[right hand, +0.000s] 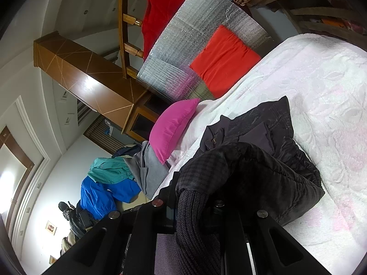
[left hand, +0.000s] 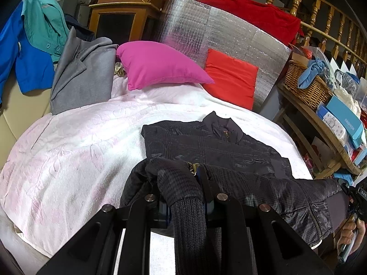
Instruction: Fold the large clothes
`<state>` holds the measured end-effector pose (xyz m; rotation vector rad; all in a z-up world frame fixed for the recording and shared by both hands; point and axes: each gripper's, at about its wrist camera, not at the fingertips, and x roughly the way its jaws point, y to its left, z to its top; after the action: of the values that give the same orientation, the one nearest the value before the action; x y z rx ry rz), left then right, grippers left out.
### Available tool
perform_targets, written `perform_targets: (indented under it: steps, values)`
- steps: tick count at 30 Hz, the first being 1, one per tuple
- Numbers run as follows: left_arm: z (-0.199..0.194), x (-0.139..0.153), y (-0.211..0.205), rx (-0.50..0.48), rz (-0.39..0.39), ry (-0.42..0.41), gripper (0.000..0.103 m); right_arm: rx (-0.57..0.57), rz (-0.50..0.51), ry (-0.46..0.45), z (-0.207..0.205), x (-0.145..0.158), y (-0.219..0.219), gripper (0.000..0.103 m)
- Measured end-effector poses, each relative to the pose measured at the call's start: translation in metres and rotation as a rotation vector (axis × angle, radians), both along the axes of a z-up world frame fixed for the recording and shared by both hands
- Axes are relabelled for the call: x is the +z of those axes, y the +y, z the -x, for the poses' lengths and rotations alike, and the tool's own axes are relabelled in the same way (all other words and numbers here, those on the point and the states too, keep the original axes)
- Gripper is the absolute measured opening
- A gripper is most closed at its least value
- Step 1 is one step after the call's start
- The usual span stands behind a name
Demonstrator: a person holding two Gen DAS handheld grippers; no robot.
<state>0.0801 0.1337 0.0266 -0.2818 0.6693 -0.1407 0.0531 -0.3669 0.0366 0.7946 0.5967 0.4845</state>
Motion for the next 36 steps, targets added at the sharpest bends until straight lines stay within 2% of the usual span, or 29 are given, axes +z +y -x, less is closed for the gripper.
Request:
perform_targets:
  steps: [7, 15, 26, 36]
  values:
    - [-0.002, 0.005, 0.006, -0.021, 0.018, -0.012, 0.02, 0.003, 0.005, -0.013, -0.002, 0.005, 0.0, 0.013]
    - [-0.03, 0.016, -0.003, -0.048, -0.018, -0.023, 0.02, 0.0, 0.021, -0.019, -0.019, 0.009, -0.001, 0.013]
    - [-0.078, 0.034, -0.006, -0.057, -0.05, -0.043, 0.02, 0.011, 0.045, -0.065, -0.076, 0.038, 0.004, 0.013]
    - [-0.133, 0.028, -0.004, -0.044, -0.064, 0.003, 0.02, 0.019, 0.1, -0.061, -0.142, 0.054, 0.018, 0.012]
